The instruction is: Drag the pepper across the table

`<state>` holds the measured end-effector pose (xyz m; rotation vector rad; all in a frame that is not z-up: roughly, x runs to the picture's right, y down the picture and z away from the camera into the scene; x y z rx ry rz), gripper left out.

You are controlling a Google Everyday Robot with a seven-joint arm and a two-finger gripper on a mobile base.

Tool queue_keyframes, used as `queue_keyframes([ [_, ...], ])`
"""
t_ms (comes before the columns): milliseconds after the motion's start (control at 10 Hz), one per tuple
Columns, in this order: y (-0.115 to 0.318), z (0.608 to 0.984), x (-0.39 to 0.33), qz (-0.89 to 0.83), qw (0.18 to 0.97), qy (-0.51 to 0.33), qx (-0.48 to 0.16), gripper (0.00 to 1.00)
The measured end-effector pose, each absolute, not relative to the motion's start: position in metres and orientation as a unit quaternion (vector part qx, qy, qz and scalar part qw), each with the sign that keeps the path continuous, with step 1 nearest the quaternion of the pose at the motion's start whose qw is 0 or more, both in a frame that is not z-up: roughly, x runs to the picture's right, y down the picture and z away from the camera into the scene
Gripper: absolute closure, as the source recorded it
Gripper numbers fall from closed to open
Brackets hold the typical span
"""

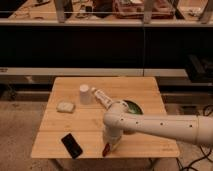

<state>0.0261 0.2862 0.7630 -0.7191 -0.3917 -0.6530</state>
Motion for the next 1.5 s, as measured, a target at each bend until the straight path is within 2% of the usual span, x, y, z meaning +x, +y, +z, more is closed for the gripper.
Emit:
queue_keyframes([
  [1500, 0.289, 0.754, 0.070, -0.270, 0.881, -0.170, -0.350, 0.70],
])
